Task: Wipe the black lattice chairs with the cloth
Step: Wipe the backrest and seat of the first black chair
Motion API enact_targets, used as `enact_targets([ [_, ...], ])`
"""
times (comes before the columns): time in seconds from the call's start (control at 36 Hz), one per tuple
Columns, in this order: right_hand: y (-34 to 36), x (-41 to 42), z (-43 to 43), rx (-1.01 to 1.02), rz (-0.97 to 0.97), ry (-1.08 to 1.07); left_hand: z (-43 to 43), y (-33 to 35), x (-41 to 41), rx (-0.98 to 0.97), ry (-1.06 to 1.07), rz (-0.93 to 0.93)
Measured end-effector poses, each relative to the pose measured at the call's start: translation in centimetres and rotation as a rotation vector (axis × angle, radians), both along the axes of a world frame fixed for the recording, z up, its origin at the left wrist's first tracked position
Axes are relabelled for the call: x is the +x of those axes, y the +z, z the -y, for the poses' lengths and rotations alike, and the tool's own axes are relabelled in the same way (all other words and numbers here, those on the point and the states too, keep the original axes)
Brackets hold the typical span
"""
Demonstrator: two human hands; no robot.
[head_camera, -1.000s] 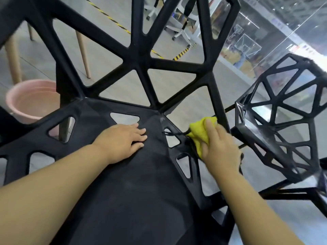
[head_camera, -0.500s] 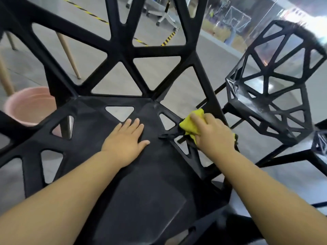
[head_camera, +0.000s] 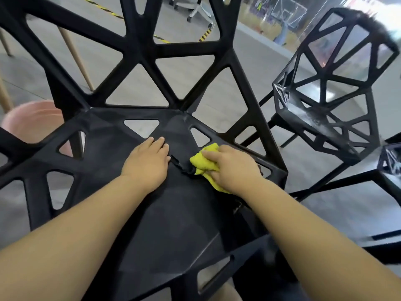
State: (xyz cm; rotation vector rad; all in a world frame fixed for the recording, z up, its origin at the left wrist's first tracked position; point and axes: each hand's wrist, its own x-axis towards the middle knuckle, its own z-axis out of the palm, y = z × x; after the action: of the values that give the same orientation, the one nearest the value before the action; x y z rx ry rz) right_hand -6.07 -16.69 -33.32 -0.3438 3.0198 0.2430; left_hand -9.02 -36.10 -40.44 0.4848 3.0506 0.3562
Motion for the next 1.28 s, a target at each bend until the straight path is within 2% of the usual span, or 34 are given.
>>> enact_targets([
  [0.08,1.4,1.9,-1.1,0.013,0.005,0.033,-0.1,0.1,0.1,-0.054,0.006,0.032],
  [0.17,2.8,2.9,-3.5,0.091,-0.148,0.001,-0.1,0.3,0.5,-0.064,0.013,0.046],
  [0.25,4.4,3.2,-7.1,0.002,-0.331,-0.121,-0.4,0.6,0.7,-0.067,0.022,0.054],
  [0.33,3.9,4.2,-8.2,-0.057,-0.379,-0.115,-0.8,0.9,0.9,-0.061,0.020,0.070],
  [0.44,1.8,5.1,-6.3,-0.165,-0.303,-0.387,-2.0,1.6,1.8,0.030,-0.032,0.118],
  [0.5,1.2,6.0,-4.9,-0.201,-0.250,-0.413,-2.7,1.9,2.3,0.059,-0.069,0.116],
  [0.61,0.3,7.0,-4.0,-0.286,-0.262,-0.407,-2.8,1.3,3.2,0.069,-0.100,0.097],
  [0.78,-1.1,8.3,-4.7,-0.505,-0.429,-0.279,-2.3,1.0,3.3,0.123,-0.103,0.086],
  [0.89,-1.6,10.0,-6.9,-0.352,-0.411,0.140,-2.4,1.0,3.2,0.144,-0.090,0.094],
  [0.94,-1.6,10.1,-9.0,-0.270,-0.455,0.190,-2.5,0.9,3.2,0.146,-0.085,0.097],
  [1.06,-0.3,8.4,-11.6,-0.340,-0.669,-0.208,-2.7,0.9,3.2,0.146,-0.079,0.082],
  [1.14,-0.1,7.3,-10.9,-0.474,-0.718,-0.471,-2.9,0.8,3.2,0.135,-0.077,0.071],
  [1.19,-0.7,7.5,-9.0,-0.509,-0.698,-0.411,-3.0,0.8,3.3,0.126,-0.077,0.064],
  [1.28,-2.3,9.2,-6.6,-0.257,-0.564,-0.037,-3.1,0.9,3.2,0.131,-0.077,0.045],
])
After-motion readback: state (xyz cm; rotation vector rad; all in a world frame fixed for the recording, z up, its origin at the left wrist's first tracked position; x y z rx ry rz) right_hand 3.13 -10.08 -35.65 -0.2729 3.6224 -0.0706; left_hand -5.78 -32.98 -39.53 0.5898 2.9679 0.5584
